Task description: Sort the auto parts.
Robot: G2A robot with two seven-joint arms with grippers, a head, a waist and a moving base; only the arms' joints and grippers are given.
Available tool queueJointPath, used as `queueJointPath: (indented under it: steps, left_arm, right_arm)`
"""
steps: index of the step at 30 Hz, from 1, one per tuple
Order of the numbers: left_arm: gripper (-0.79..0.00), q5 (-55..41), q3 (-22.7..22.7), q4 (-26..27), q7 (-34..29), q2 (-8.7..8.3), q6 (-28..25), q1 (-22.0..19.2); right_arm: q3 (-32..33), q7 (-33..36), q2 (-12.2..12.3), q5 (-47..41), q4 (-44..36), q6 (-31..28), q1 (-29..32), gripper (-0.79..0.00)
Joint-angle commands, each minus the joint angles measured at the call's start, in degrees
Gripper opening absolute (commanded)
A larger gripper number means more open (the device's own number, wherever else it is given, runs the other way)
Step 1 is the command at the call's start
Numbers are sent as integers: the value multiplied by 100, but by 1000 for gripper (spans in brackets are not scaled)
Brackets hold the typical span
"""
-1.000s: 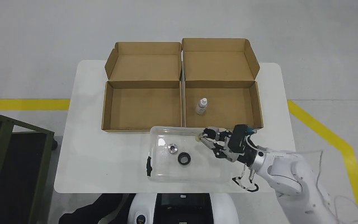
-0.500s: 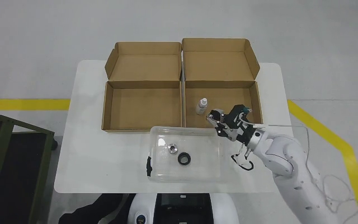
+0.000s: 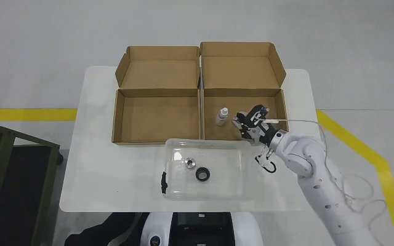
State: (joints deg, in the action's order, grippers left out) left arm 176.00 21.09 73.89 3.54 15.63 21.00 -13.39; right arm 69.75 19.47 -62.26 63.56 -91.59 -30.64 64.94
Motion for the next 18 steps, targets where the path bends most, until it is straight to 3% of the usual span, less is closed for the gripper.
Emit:
queueJointPath:
  steps: [1, 14, 18]
  left_arm:
    - [0, 0, 0, 0, 0, 0, 0, 0]
    - [0, 0, 0, 0, 0, 0, 0, 0]
    - [0, 0, 0, 0, 0, 0, 0, 0]
  right_arm:
    - [-45, 21, -6, 78, 91, -4, -56, -785]
    - [-287, 56, -67, 356, 589, 34, -437, -785]
    - [-325, 109, -75, 384, 651, -8, -495, -711]
